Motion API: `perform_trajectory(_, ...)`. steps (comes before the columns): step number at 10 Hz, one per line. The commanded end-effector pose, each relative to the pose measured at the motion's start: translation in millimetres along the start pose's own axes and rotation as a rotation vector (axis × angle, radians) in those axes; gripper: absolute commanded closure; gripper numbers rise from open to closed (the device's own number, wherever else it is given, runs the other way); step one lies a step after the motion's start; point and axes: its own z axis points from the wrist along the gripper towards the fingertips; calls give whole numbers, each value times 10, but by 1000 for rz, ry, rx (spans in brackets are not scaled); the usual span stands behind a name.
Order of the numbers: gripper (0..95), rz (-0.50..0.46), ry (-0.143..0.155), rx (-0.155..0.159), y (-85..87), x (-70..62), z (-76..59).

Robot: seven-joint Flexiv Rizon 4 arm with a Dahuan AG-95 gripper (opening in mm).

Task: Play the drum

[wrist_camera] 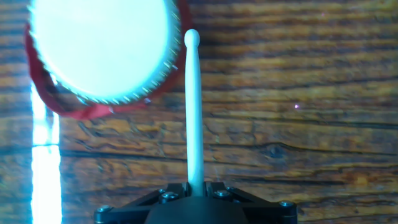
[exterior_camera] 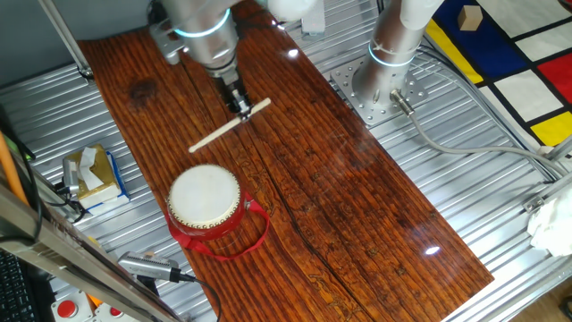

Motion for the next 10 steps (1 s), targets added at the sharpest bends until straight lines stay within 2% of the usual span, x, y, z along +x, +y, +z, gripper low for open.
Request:
perform_trajectory(1,950,17,-1,7,201,-125,-39)
perform_trajectory(6,950,66,1,-1,639,-367,-68)
perform_trajectory(9,950,74,2,-8,704,-413,-1)
perform_trajectory(10,950,69,0,-14,703,-422,68)
